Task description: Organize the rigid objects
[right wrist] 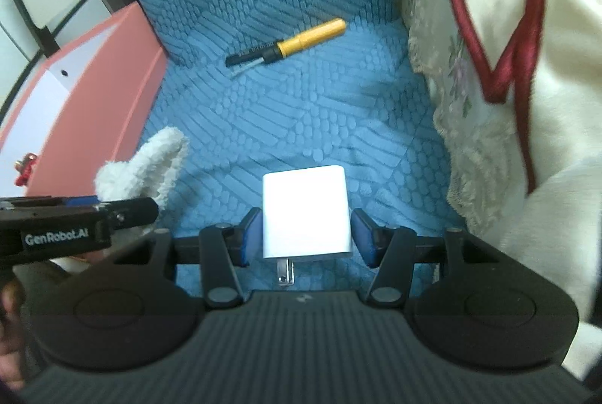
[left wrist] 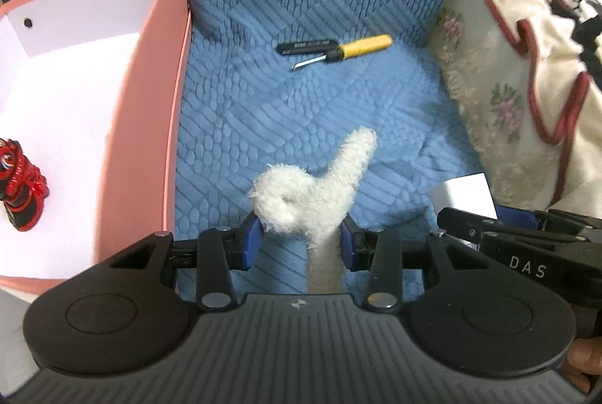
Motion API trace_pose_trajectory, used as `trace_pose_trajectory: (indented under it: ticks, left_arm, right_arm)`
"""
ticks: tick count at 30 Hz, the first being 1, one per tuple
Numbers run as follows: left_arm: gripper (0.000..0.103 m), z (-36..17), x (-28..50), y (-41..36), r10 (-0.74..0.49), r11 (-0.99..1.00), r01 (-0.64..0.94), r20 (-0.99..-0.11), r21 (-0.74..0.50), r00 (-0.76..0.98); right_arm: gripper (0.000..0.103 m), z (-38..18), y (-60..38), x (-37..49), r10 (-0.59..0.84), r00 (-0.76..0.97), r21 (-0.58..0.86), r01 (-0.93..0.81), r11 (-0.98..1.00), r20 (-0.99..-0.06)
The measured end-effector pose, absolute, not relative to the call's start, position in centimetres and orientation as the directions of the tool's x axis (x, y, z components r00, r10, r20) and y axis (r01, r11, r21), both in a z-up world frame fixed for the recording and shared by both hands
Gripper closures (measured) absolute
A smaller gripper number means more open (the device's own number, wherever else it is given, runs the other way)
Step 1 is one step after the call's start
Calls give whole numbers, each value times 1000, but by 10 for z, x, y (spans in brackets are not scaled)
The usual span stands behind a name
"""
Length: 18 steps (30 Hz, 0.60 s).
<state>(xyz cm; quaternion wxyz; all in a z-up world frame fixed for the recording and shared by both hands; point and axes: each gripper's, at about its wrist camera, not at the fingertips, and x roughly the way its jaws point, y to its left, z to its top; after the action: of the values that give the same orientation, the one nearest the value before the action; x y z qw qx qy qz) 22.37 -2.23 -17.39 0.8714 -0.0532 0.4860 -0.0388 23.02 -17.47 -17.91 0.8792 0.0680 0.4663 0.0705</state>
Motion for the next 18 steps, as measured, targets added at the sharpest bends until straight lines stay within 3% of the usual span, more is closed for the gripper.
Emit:
trace_pose_trajectory:
  ticks: [18]
  left_arm:
    - [56, -77, 131, -13, -146, 987, 45, -740, -155, 657]
  right_arm:
    - [48, -89, -160, 151, 262, 675, 182, -189, 965, -690]
